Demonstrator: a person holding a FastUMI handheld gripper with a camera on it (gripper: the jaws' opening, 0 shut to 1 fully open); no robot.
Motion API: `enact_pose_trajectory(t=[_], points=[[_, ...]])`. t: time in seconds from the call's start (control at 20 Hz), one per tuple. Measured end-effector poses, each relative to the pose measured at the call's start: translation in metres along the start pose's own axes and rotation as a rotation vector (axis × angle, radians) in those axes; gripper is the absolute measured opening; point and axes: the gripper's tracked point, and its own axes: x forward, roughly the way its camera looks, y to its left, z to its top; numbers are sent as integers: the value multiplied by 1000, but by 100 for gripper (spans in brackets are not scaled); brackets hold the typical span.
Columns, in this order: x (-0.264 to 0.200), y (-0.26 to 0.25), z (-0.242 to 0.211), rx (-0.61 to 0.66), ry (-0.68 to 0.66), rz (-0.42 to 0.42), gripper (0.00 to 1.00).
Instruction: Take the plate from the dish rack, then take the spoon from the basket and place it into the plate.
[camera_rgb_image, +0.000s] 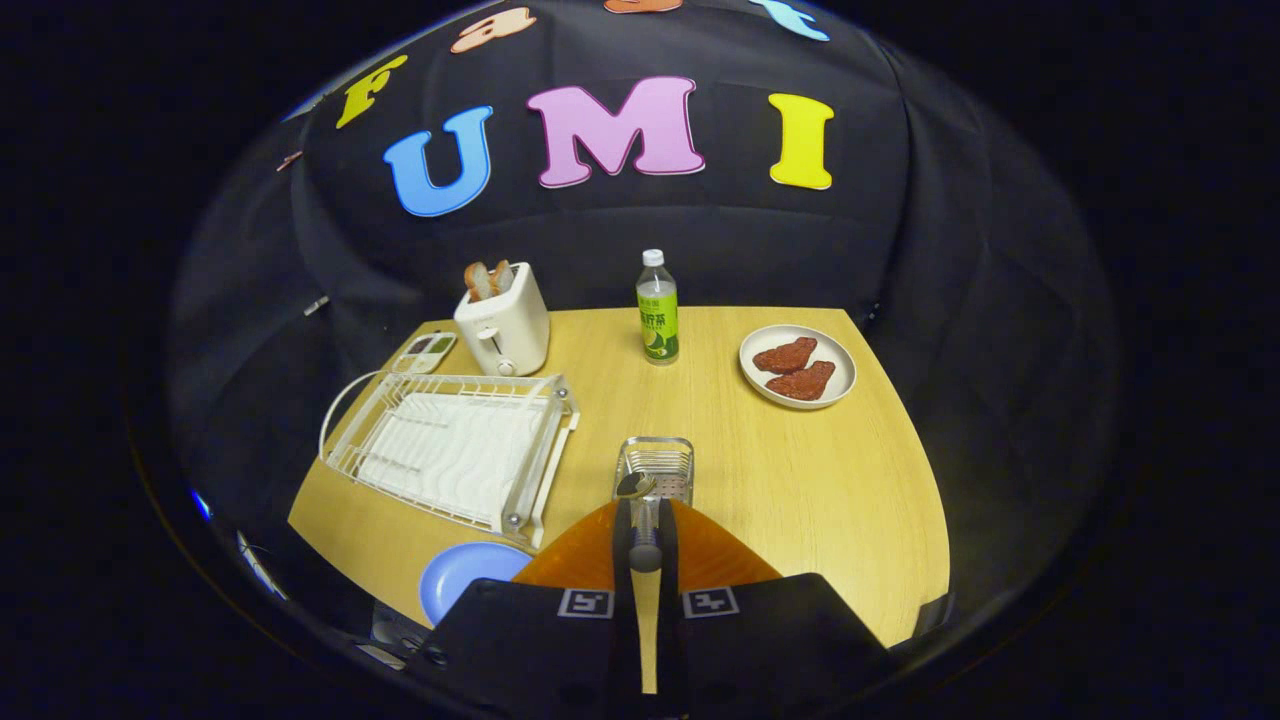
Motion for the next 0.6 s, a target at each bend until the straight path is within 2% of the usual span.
enact_pose_trajectory(t=[0.2,0.35,0.6], points=[[-40,56,-16,31,-11,133,10],[-52,104,-44,23,7,243,10],[-28,138,-111,-33,125,276,10]])
